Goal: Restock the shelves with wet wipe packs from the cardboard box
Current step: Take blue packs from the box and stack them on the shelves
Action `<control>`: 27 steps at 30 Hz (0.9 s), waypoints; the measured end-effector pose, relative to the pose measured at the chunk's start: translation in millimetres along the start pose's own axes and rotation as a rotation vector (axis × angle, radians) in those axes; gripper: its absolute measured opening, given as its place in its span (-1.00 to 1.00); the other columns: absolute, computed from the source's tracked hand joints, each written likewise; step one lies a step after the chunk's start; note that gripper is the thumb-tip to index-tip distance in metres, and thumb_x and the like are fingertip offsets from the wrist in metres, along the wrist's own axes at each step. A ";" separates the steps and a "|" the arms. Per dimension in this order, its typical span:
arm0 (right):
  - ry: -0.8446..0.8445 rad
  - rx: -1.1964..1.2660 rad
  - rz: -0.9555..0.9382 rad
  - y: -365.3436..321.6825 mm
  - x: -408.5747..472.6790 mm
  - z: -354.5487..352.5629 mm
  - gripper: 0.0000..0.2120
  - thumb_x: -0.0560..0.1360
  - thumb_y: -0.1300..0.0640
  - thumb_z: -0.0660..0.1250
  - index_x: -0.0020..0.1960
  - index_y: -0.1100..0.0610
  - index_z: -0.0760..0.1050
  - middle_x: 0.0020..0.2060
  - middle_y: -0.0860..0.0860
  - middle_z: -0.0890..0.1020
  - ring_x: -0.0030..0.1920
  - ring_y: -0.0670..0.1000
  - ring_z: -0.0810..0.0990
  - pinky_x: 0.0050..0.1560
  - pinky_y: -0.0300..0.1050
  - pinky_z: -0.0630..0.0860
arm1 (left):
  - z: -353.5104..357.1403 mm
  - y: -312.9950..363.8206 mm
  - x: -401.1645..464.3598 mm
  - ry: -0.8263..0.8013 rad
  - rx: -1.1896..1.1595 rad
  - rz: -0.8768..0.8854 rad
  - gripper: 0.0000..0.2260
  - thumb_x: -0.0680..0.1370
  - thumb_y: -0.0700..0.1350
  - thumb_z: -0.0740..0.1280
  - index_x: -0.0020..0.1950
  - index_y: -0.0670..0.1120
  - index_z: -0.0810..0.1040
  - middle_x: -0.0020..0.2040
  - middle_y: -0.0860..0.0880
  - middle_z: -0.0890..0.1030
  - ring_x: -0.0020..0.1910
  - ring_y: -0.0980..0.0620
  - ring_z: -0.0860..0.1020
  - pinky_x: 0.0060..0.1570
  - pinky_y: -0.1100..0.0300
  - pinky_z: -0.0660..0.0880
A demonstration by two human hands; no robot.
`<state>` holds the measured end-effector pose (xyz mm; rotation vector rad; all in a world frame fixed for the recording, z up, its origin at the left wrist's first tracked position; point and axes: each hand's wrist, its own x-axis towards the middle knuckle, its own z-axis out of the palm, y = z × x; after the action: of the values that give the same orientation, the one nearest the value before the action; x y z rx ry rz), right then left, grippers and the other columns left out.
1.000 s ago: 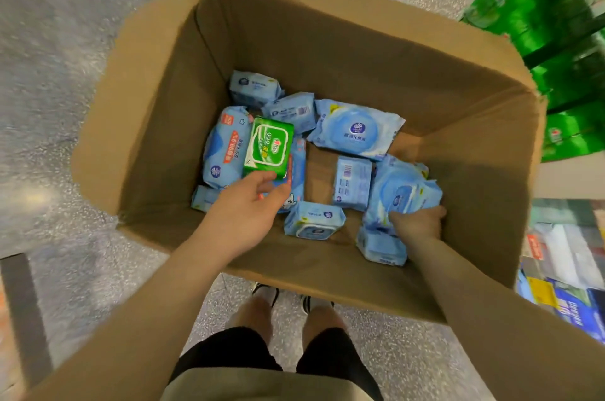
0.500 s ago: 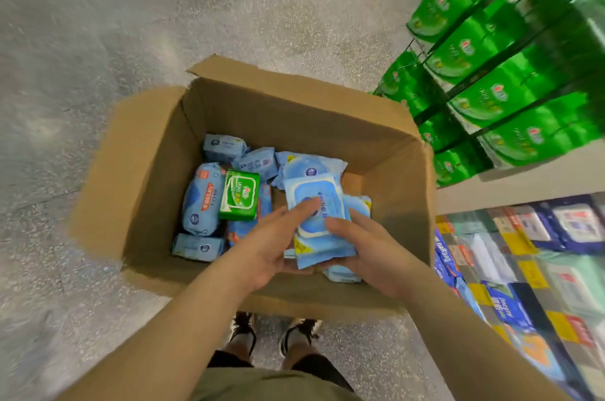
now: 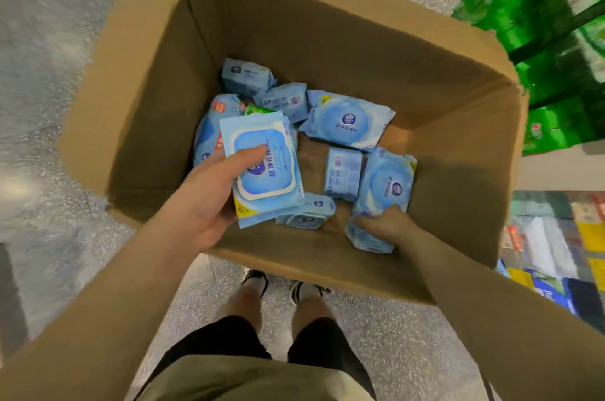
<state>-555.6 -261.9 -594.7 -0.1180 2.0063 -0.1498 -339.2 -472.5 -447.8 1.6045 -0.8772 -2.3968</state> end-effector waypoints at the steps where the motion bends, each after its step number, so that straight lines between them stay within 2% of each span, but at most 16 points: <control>1: -0.086 -0.035 -0.062 8.1 18.7 9.3 -0.39 0.52 -0.25 0.38 0.41 0.12 0.47 0.36 0.07 0.55 0.35 0.16 0.50 0.11 0.02 0.50 | -4.1 -1.4 2.8 0.010 0.012 0.008 -0.53 0.39 0.00 0.43 0.30 -0.04 0.57 0.12 -0.06 0.70 0.08 -0.07 0.68 0.06 -0.05 0.63; 2: -0.058 -0.035 -0.041 15.4 35.3 17.9 -0.36 0.57 -0.27 0.30 0.48 0.11 0.39 0.45 0.12 0.47 0.43 0.21 0.43 0.13 0.15 0.51 | -7.1 -2.6 5.3 0.023 0.024 0.012 -0.56 0.41 -0.01 0.43 0.29 -0.04 0.58 0.11 -0.07 0.70 0.08 -0.08 0.68 0.06 -0.05 0.63; 3: -0.041 -0.064 0.022 28.2 59.1 21.3 -0.19 0.50 -0.39 0.30 0.53 0.12 0.30 0.50 0.17 0.39 0.46 0.26 0.37 0.17 0.26 0.50 | -9.2 -3.4 7.3 0.042 0.031 0.015 -0.59 0.43 -0.02 0.43 0.27 -0.06 0.59 0.10 -0.07 0.71 0.06 -0.08 0.68 0.04 -0.05 0.63; 4: -0.121 -0.097 -0.004 46.7 78.9 31.7 0.10 0.28 -0.56 0.37 0.55 0.14 0.23 0.49 0.22 0.37 0.44 0.29 0.38 0.25 0.28 0.47 | -11.0 -4.1 8.9 0.064 0.032 0.020 -0.59 0.41 -0.01 0.44 0.25 -0.07 0.60 0.08 -0.08 0.71 0.05 -0.08 0.69 0.03 -0.04 0.63; 5: -0.110 -0.200 -0.009 57.6 95.1 35.0 0.36 0.02 -0.69 0.33 0.55 0.16 0.18 0.46 0.19 0.39 0.41 0.27 0.41 0.30 0.20 0.45 | -11.9 -4.7 9.6 0.085 0.025 0.029 -0.56 0.38 0.00 0.46 0.23 -0.08 0.61 0.07 -0.09 0.71 0.03 -0.08 0.69 0.02 -0.03 0.63; 6: -0.073 -0.244 0.038 61.4 105.7 38.7 0.46 -0.11 -0.72 0.28 0.53 0.17 0.17 0.42 0.16 0.42 0.38 0.25 0.45 0.31 0.10 0.46 | -13.0 -5.3 9.8 0.104 0.009 0.041 -0.53 0.34 0.02 0.46 0.22 -0.09 0.62 0.06 -0.10 0.71 0.03 -0.08 0.70 0.00 -0.01 0.63; 7: -0.042 -0.288 0.085 53.3 91.3 33.2 0.41 -0.09 -0.69 0.29 0.51 0.18 0.22 0.37 0.15 0.46 0.34 0.23 0.49 0.28 0.05 0.49 | -13.5 -5.1 8.8 0.119 -0.007 0.053 -0.52 0.33 0.04 0.47 0.22 -0.08 0.61 0.06 -0.09 0.72 0.02 -0.07 0.70 -0.01 0.01 0.64; 9: -0.006 -0.202 0.046 23.2 37.8 12.5 -0.05 0.20 -0.45 0.45 0.34 0.19 0.43 0.23 0.14 0.59 0.21 0.19 0.59 0.18 0.02 0.57 | -13.6 -2.9 5.7 0.130 -0.024 0.078 -0.54 0.36 0.02 0.47 0.24 -0.05 0.58 0.05 -0.07 0.72 0.02 -0.05 0.70 -0.04 0.03 0.64; 11: -0.056 0.086 0.074 -11.4 -22.6 -7.6 -0.47 0.40 -0.18 0.48 0.19 0.18 0.56 0.04 0.15 0.70 0.03 0.19 0.68 0.10 0.09 0.64 | -13.2 0.4 1.2 0.131 -0.027 0.073 -0.65 0.46 -0.03 0.45 0.22 -0.04 0.58 0.04 -0.07 0.72 -0.01 -0.04 0.70 -0.06 0.05 0.64; 13: -0.159 0.491 0.072 -31.2 -70.6 -26.2 -0.61 0.52 -0.09 0.41 0.21 0.16 0.60 -0.03 0.15 0.74 -0.06 0.20 0.70 0.02 0.14 0.64 | -11.1 2.3 -3.6 0.115 -0.035 0.041 -0.76 0.52 -0.06 0.42 0.18 -0.04 0.60 0.03 -0.09 0.72 -0.04 -0.04 0.71 -0.08 0.05 0.65; 16: -0.391 1.029 -0.086 -52.3 -132.8 -51.9 -0.59 0.67 -0.09 0.15 0.32 0.12 0.58 0.19 0.14 0.69 0.09 0.18 0.68 0.04 0.10 0.62 | -5.5 2.9 -10.1 0.070 -0.049 -0.014 -0.71 0.51 -0.07 0.44 0.23 -0.07 0.61 0.07 -0.13 0.71 0.01 -0.11 0.70 -0.03 -0.01 0.63; 19: -0.533 1.285 -0.196 -71.5 -186.1 -71.7 -0.56 0.62 -0.04 0.12 0.29 0.15 0.64 0.27 0.15 0.63 0.10 0.16 0.66 0.12 0.06 0.56 | 4.3 2.9 -19.6 0.012 -0.030 -0.036 -0.67 0.49 -0.06 0.46 0.23 -0.09 0.61 0.07 -0.15 0.71 0.03 -0.15 0.69 0.04 -0.09 0.61; 22: -0.590 1.263 -0.357 -84.7 -219.0 -74.3 -0.50 0.49 -0.06 0.30 0.32 0.18 0.62 0.35 0.24 0.58 0.15 0.26 0.65 0.02 0.09 0.65 | 17.9 3.3 -28.3 -0.034 -0.035 -0.017 -0.62 0.48 -0.06 0.48 0.26 -0.11 0.59 0.07 -0.16 0.70 0.06 -0.17 0.68 0.15 -0.18 0.57; 24: -0.660 1.195 -0.460 -93.4 -232.9 -71.8 -0.30 0.33 -0.19 0.54 0.37 0.15 0.58 0.39 0.26 0.53 0.21 0.32 0.62 0.01 0.13 0.66 | 26.3 5.7 -35.6 -0.059 -0.061 0.022 -0.60 0.49 -0.04 0.48 0.30 -0.10 0.56 0.10 -0.15 0.70 0.08 -0.17 0.67 0.17 -0.21 0.55; 25: -0.662 1.117 -0.493 -97.8 -236.5 -68.4 -0.23 0.29 -0.26 0.58 0.38 0.11 0.58 0.39 0.25 0.54 0.21 0.31 0.62 0.03 0.15 0.66 | 29.4 6.7 -37.8 -0.062 -0.071 0.045 -0.59 0.49 -0.02 0.47 0.31 -0.07 0.54 0.11 -0.13 0.70 0.09 -0.17 0.67 0.17 -0.21 0.55; 27: -0.562 0.923 -0.540 -108.8 -240.9 -62.0 -0.31 0.33 -0.25 0.55 0.34 0.08 0.61 0.32 0.21 0.60 0.19 0.24 0.66 0.04 0.13 0.65 | 34.1 9.5 -43.2 -0.064 -0.078 0.084 -0.57 0.51 0.05 0.45 0.34 -0.01 0.49 0.13 -0.08 0.69 0.09 -0.14 0.67 0.14 -0.22 0.56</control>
<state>-507.5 -329.8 -336.3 -0.0893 1.1547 -1.2173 -352.8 -449.3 -398.8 1.4423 -0.8327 -2.4047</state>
